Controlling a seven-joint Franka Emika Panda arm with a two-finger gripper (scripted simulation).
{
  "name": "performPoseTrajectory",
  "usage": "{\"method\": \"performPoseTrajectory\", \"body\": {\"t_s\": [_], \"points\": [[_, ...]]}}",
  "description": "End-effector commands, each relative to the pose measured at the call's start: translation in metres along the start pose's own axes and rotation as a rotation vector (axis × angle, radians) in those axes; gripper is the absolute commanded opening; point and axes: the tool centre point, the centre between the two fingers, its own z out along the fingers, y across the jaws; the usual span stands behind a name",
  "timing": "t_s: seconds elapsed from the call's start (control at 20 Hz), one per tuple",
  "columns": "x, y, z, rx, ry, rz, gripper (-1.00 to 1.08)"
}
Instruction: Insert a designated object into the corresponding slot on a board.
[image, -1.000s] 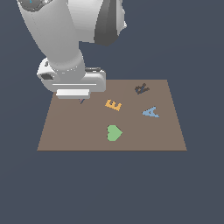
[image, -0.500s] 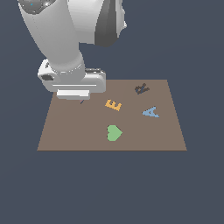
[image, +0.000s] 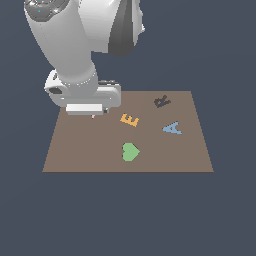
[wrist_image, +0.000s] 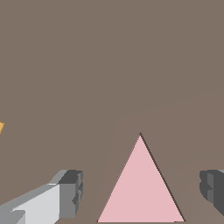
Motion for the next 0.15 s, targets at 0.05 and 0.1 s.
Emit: {"method": "performPoseTrajectory", "body": {"t_s": [0.05, 0.1], "points": [[0.0001, 0.0000, 0.0000, 0.000, 0.000, 0.000, 1.00], [0.0001, 0.0000, 0.0000, 0.000, 0.000, 0.000, 1.00]]}}
